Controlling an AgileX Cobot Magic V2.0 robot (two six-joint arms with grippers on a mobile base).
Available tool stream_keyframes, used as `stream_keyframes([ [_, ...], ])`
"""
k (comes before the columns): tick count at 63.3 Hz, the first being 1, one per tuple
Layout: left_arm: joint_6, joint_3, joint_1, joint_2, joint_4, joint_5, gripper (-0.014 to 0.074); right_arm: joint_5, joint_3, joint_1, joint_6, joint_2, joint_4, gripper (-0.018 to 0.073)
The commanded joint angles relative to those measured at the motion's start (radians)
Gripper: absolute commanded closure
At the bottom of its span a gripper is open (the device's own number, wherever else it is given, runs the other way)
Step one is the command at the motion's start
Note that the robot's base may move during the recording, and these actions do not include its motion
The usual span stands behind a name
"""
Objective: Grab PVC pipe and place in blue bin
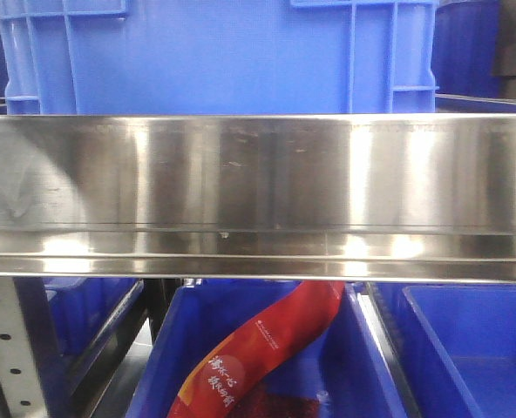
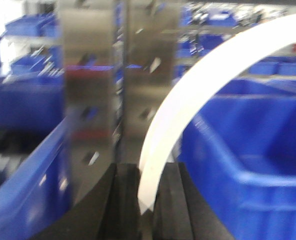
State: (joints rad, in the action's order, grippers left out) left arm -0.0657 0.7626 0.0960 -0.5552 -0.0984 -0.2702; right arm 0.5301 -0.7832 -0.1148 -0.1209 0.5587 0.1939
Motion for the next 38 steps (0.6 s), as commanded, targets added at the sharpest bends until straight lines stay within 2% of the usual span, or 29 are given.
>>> stream_keyframes([
  [1,0.051,0.062,0.078,-0.028,0.007,0.019,0.0707,-0.029,-0.061,-0.06,-0.028,0.054,0.005,0.0728],
  [10,0.055,0.143,0.224,-0.124,0.017,0.009,0.0707,-0.092,-0.141,-0.136,-0.028,0.171,0.005,0.0728],
  [18,0.055,0.245,0.317,-0.268,0.017,0.012,0.0707,-0.15,-0.225,-0.195,-0.028,0.313,0.005,0.0728],
  [22,0.055,0.3,0.338,-0.344,0.038,0.004,0.0707,-0.156,-0.281,-0.217,-0.028,0.38,0.005,0.0728],
  [28,0.055,0.411,0.343,-0.479,0.118,-0.001,0.0707,-0.151,-0.377,-0.261,-0.028,0.499,0.005,0.0728],
  [38,0.055,0.585,0.343,-0.69,0.12,0.008,0.0707,-0.142,-0.528,-0.323,-0.028,0.682,0.005,0.0728],
])
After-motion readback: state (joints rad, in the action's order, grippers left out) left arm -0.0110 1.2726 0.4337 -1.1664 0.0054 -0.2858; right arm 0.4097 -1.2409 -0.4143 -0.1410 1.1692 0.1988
